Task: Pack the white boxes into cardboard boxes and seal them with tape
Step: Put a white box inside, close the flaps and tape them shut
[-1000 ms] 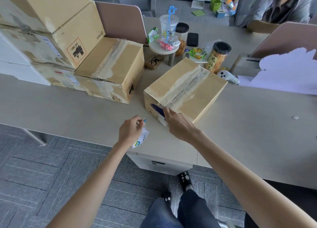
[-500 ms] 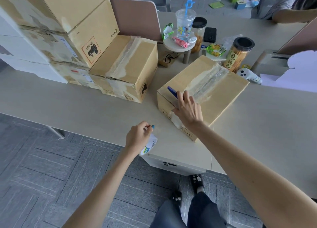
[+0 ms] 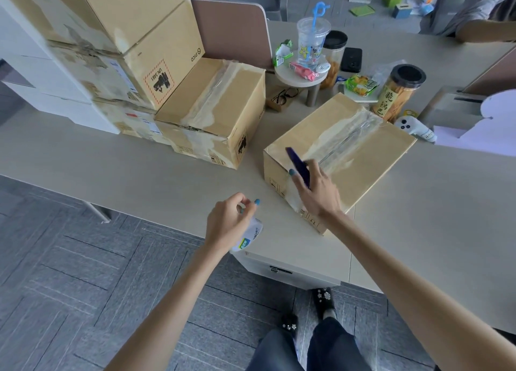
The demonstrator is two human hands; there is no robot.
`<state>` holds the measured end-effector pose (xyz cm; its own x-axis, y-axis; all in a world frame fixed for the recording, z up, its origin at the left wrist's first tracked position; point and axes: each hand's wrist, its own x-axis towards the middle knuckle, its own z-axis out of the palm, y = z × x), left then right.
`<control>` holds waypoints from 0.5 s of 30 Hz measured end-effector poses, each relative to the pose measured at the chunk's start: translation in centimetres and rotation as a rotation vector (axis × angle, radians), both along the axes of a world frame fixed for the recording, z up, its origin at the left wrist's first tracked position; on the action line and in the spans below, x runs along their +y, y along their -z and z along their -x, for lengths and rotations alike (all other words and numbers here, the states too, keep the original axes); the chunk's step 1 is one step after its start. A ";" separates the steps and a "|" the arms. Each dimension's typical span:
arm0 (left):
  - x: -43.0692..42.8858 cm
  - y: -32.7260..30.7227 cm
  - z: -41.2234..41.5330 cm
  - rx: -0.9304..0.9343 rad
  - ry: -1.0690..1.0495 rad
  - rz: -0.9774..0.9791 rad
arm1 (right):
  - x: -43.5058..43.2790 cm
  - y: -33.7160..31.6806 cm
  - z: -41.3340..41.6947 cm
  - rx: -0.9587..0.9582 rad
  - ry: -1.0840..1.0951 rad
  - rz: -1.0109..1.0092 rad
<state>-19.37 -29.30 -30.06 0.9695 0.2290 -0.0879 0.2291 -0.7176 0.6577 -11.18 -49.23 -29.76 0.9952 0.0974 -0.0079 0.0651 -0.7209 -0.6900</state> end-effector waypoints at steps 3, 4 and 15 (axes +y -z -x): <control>-0.5 -1.5 -0.2 -0.002 0.062 -0.005 | 0.6 -1.1 2.5 0.488 0.011 -0.475; -0.7 -1.8 -0.2 0.002 0.092 -0.010 | 0.8 -1.6 3.1 0.597 -0.012 -0.556; -1.3 -4.1 0.3 0.074 0.175 -0.024 | 2.4 -3.0 4.0 0.651 -0.111 -0.598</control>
